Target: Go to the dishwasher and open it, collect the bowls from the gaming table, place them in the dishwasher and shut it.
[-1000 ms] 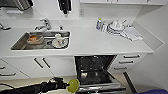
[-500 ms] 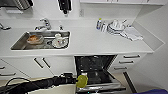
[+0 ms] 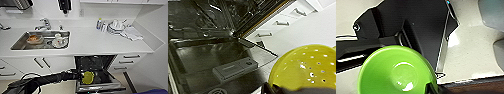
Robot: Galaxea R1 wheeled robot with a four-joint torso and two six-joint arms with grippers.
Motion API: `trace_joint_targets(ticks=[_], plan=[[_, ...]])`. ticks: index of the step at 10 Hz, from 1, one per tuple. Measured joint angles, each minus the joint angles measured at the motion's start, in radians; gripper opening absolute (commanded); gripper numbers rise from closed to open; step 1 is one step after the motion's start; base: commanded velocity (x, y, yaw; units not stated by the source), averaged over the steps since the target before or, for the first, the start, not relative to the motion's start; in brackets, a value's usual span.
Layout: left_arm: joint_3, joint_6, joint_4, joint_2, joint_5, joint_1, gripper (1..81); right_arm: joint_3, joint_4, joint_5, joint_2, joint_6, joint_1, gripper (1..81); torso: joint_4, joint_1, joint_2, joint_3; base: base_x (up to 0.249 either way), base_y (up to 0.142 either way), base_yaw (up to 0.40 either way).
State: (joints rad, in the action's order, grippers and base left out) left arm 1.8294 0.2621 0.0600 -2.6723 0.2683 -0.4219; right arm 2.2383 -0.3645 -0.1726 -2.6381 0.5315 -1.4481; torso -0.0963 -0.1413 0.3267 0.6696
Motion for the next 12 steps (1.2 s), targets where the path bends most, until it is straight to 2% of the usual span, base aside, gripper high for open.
trace_joint_targets(ticks=[4, 5, 6, 10, 12], plan=[[0.024, 0.001, 0.000, -0.065, 0.013, 0.013, 1.0, -0.002, 0.000, 0.000, -0.002, 0.000, 0.000, 1.0, 0.000, 0.000, 0.000, 0.000, 0.000, 0.000, 0.000], [0.024, 0.013, 0.000, -0.080, 0.013, 0.026, 1.0, -0.002, 0.000, 0.000, -0.006, 0.000, 0.000, 1.0, 0.000, 0.000, 0.000, 0.000, 0.000, 0.000, 0.000], [0.024, 0.023, 0.001, -0.088, 0.011, 0.035, 81.1, -0.002, 0.000, -0.001, -0.008, 0.000, 0.000, 1.0, 0.000, 0.000, 0.000, 0.000, 0.000, 0.000, 0.000], [0.024, 0.028, -0.004, -0.079, 0.007, 0.030, 81.1, -0.002, 0.000, -0.001, -0.008, 0.000, 0.002, 1.0, 0.000, 0.000, 0.000, 0.001, 0.000, 0.000, 0.000], [0.004, 0.028, -0.004, -0.047, 0.005, -0.001, 81.1, -0.004, 0.000, -0.001, -0.008, 0.005, 0.003, 1.0, 0.000, 0.000, 0.000, 0.001, 0.000, 0.000, 0.000]])
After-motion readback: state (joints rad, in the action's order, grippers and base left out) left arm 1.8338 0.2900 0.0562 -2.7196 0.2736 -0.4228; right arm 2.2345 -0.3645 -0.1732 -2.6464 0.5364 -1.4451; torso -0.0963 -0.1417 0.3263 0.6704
